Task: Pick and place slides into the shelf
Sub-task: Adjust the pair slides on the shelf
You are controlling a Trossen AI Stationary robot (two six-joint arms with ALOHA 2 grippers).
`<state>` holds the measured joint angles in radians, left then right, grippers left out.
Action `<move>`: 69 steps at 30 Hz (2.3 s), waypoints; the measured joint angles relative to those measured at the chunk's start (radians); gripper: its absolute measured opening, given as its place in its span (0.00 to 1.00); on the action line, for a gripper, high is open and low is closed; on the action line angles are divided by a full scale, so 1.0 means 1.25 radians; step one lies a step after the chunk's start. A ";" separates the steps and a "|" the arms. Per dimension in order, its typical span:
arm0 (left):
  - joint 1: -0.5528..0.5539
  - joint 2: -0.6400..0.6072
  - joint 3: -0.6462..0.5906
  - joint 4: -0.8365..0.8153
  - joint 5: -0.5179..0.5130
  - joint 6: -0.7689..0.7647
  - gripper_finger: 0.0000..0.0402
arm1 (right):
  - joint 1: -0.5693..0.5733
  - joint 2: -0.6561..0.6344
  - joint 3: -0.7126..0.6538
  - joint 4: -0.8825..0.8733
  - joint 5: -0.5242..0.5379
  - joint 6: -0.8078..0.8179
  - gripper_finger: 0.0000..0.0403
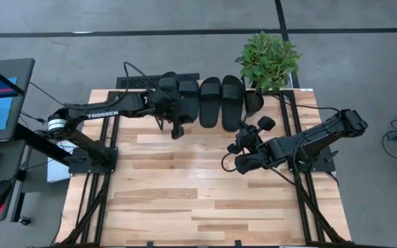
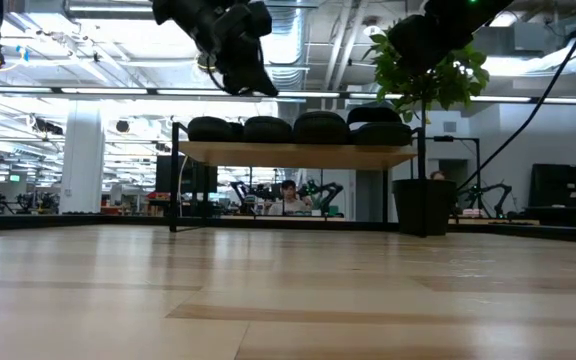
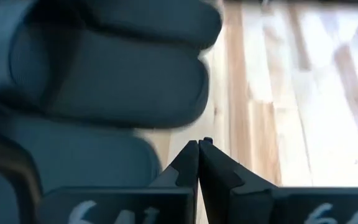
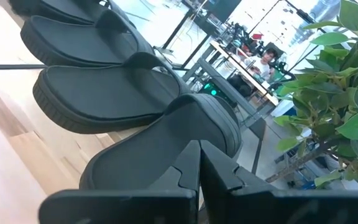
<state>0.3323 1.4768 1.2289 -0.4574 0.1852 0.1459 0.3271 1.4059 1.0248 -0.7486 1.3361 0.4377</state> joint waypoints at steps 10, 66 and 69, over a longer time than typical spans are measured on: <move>-0.005 -0.001 0.000 0.057 0.033 -0.006 0.00 | 0.000 0.000 0.000 0.000 0.000 0.000 0.00; -0.276 -0.432 -0.011 -0.006 -0.300 0.021 0.00 | -0.095 -0.008 0.000 0.355 -0.267 -0.309 0.00; -0.341 -0.526 -0.055 0.002 -0.404 0.017 0.00 | -0.134 -0.015 0.000 0.378 -0.354 -0.336 0.00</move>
<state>-0.0941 0.8195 1.1608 -0.4549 -0.3198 0.1668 0.1596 1.3877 1.0252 -0.2765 0.8940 0.0174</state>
